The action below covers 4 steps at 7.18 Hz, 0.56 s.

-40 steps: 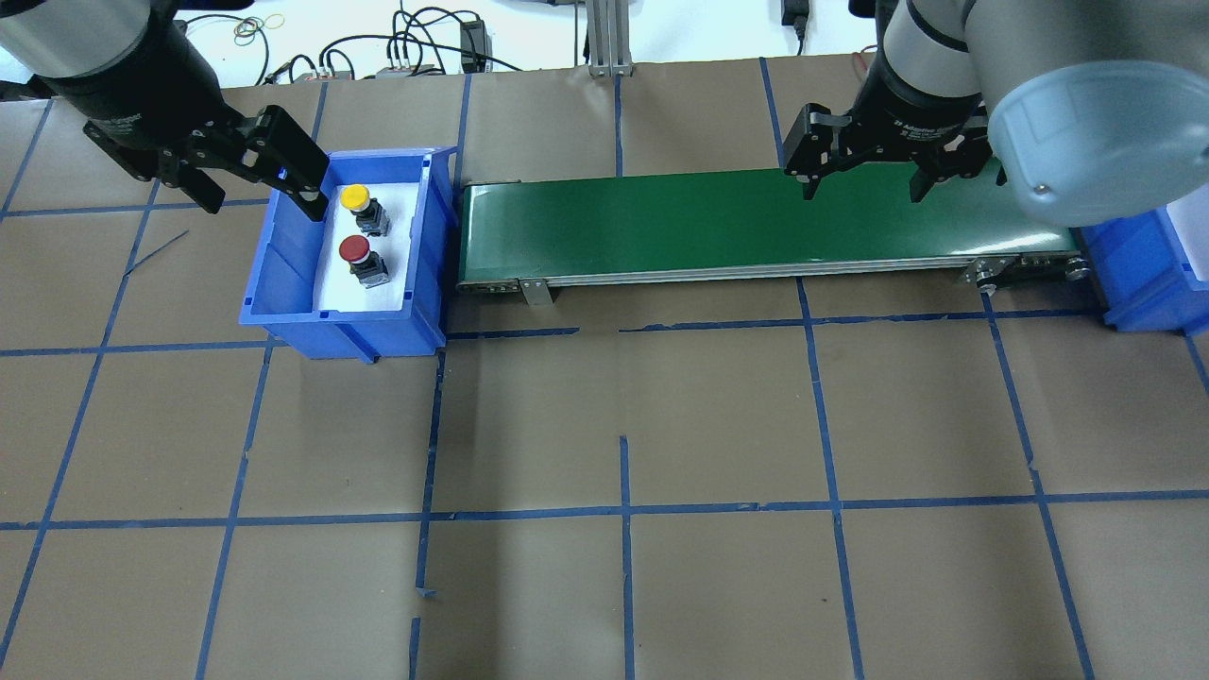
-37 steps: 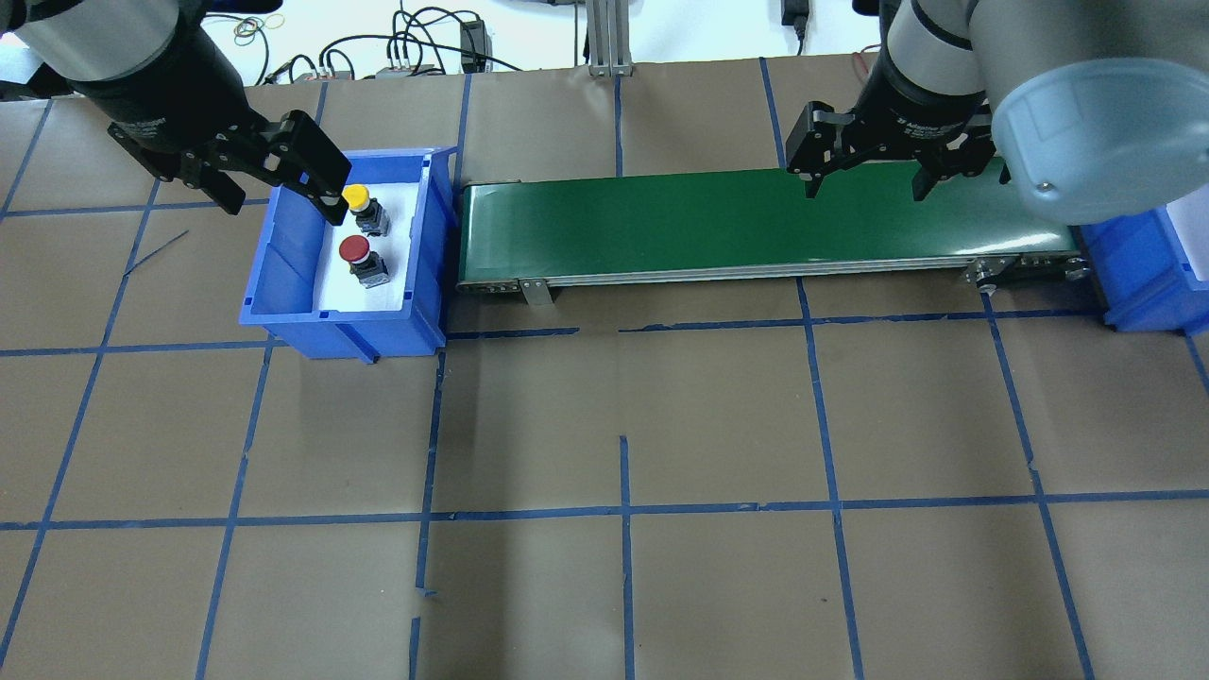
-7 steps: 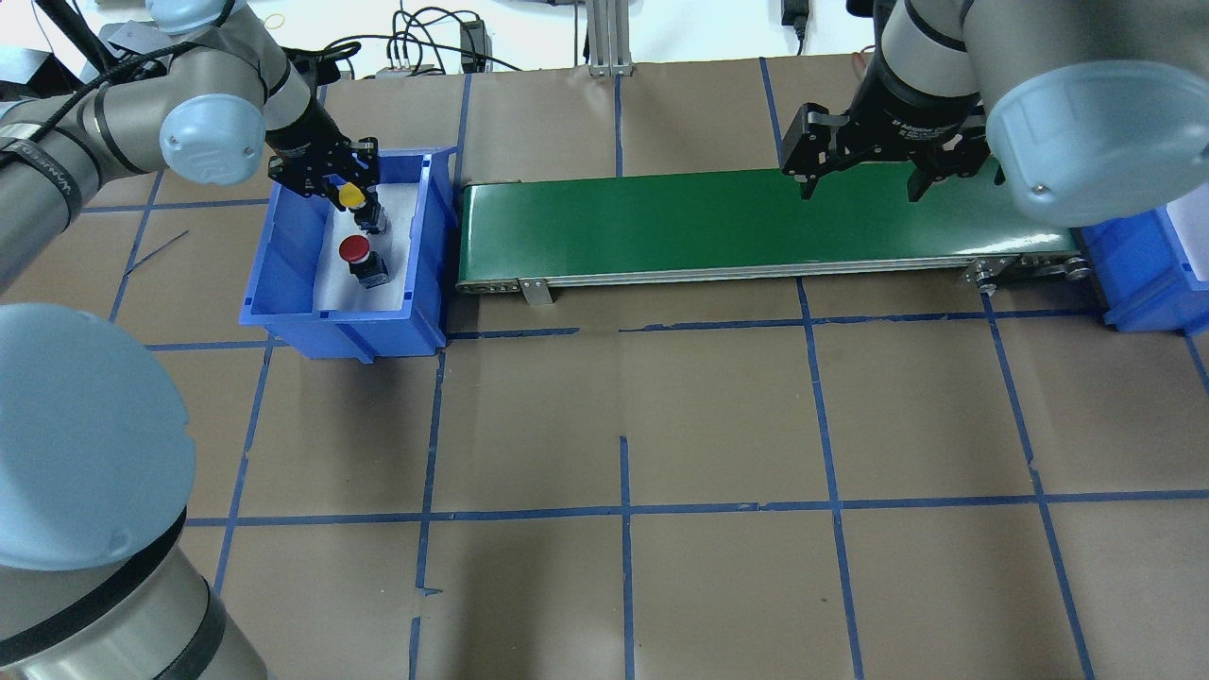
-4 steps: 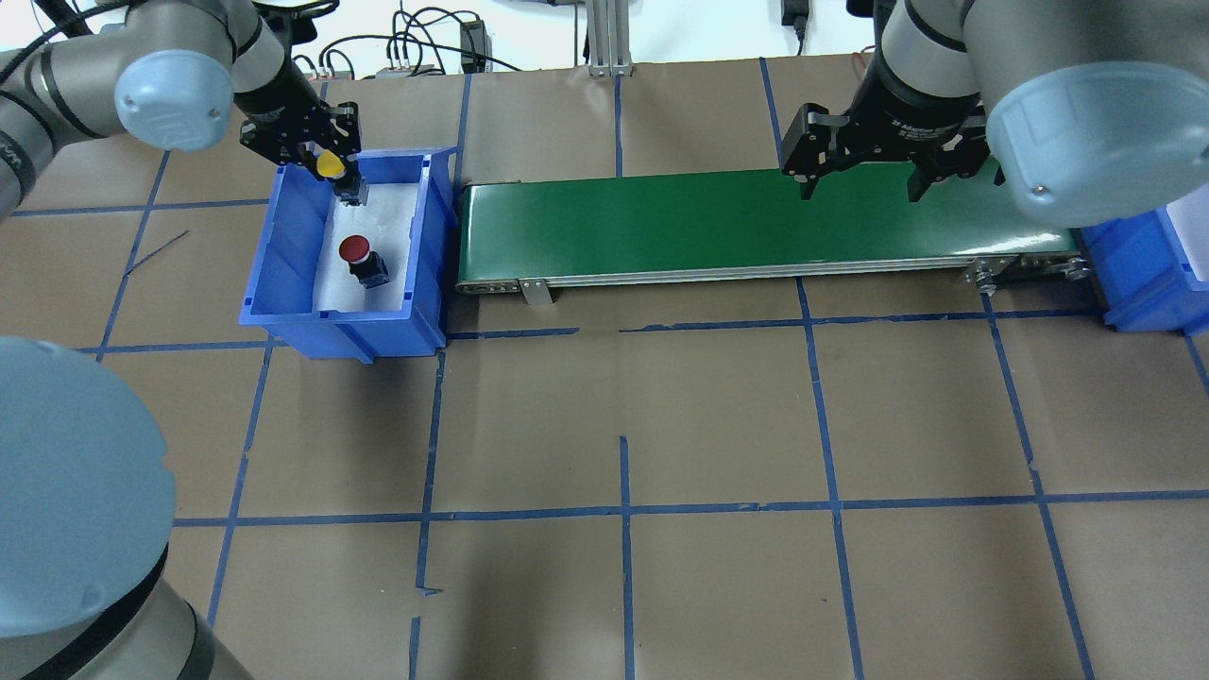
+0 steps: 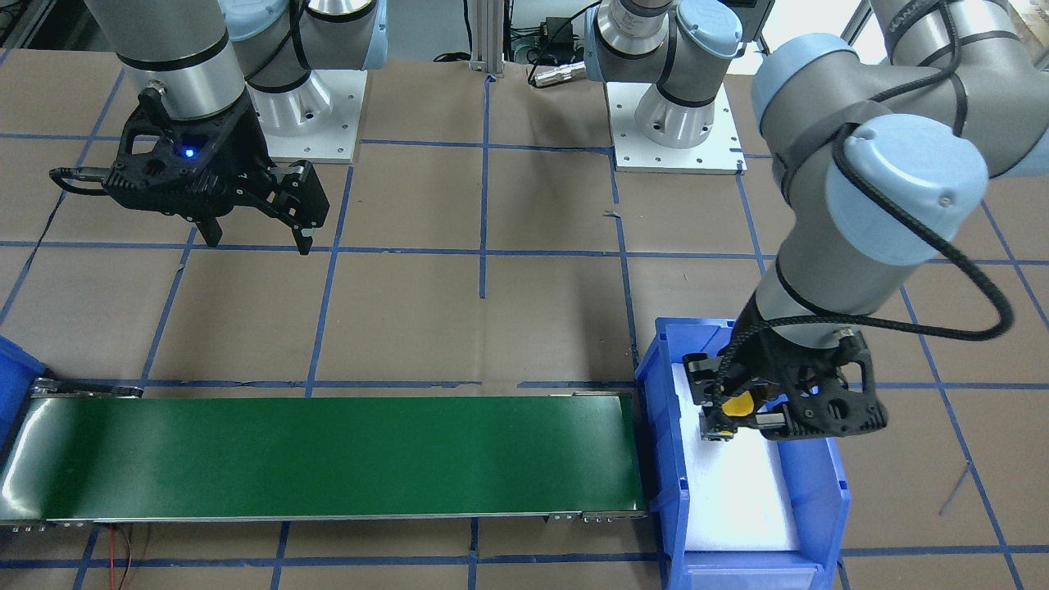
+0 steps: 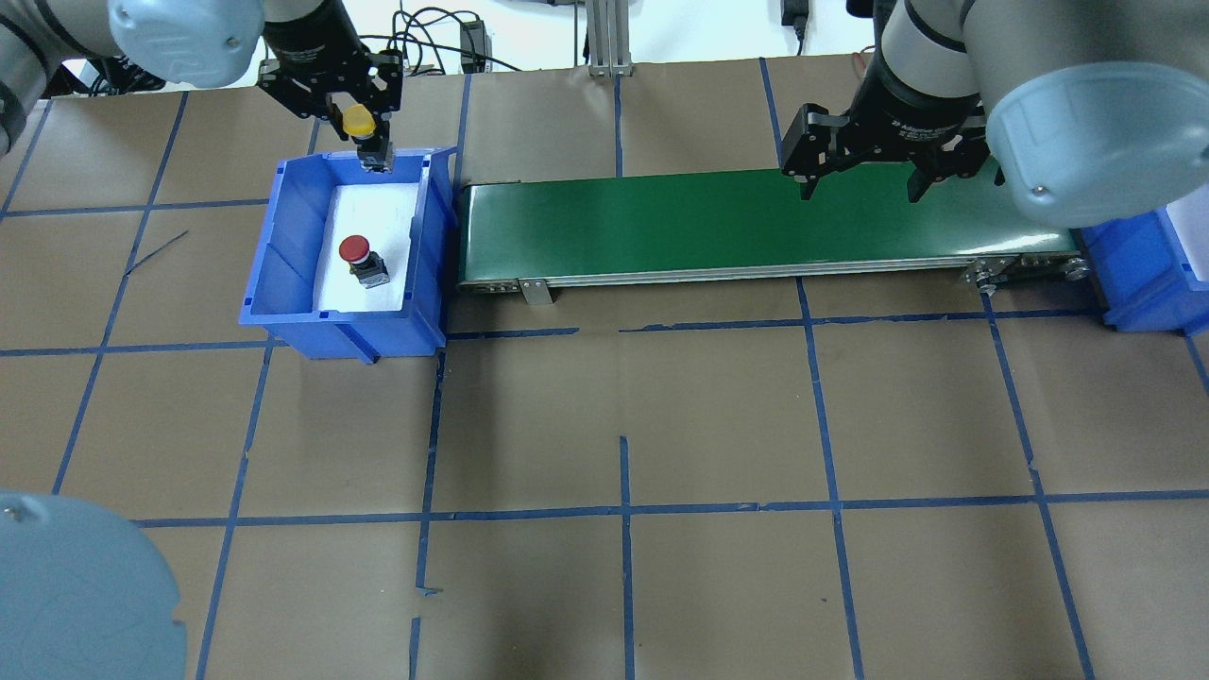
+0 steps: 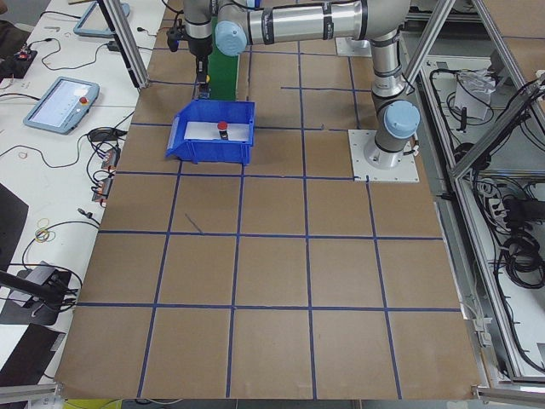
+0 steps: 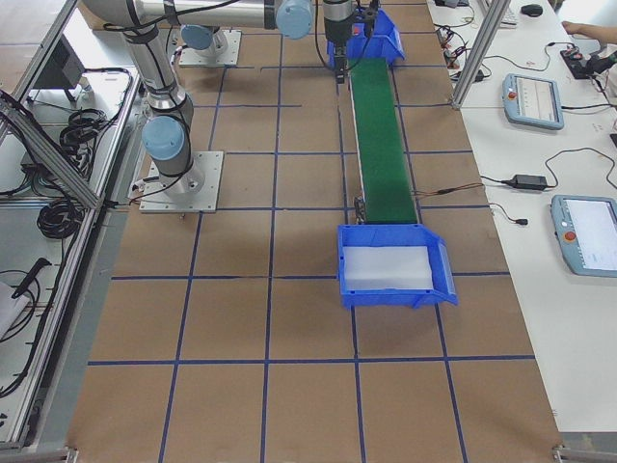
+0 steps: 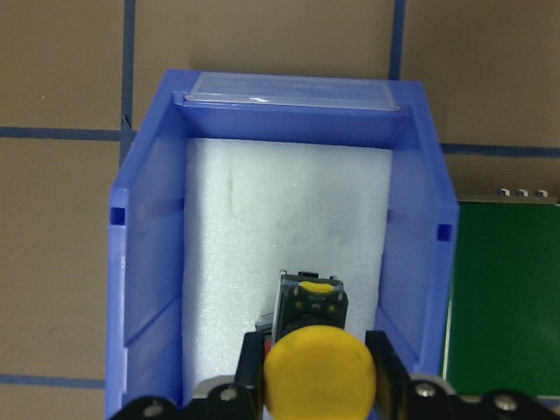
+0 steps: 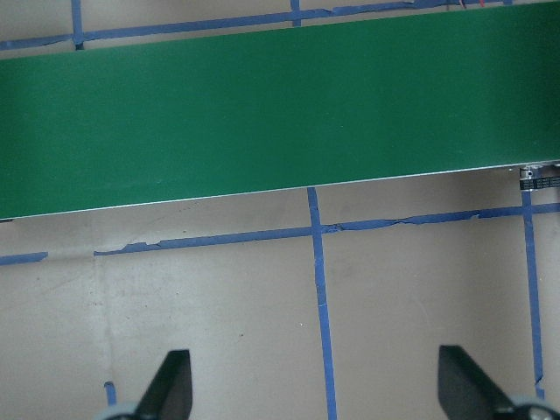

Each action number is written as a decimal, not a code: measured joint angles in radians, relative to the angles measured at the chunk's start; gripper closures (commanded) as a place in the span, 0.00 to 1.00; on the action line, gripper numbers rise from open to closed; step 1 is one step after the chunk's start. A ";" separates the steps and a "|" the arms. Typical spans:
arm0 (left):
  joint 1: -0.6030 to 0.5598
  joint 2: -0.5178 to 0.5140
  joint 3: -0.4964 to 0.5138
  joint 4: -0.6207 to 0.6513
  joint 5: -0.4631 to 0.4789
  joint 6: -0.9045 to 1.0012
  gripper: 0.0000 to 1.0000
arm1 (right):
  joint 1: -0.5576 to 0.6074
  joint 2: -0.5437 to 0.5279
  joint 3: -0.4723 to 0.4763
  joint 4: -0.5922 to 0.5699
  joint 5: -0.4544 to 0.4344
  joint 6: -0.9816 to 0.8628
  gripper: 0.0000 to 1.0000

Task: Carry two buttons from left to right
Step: 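Lift the yellow button and carry it onto the near end of the conveyor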

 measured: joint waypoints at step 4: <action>-0.128 -0.045 0.008 0.035 -0.083 -0.170 0.98 | 0.000 0.000 0.001 0.001 0.000 0.000 0.00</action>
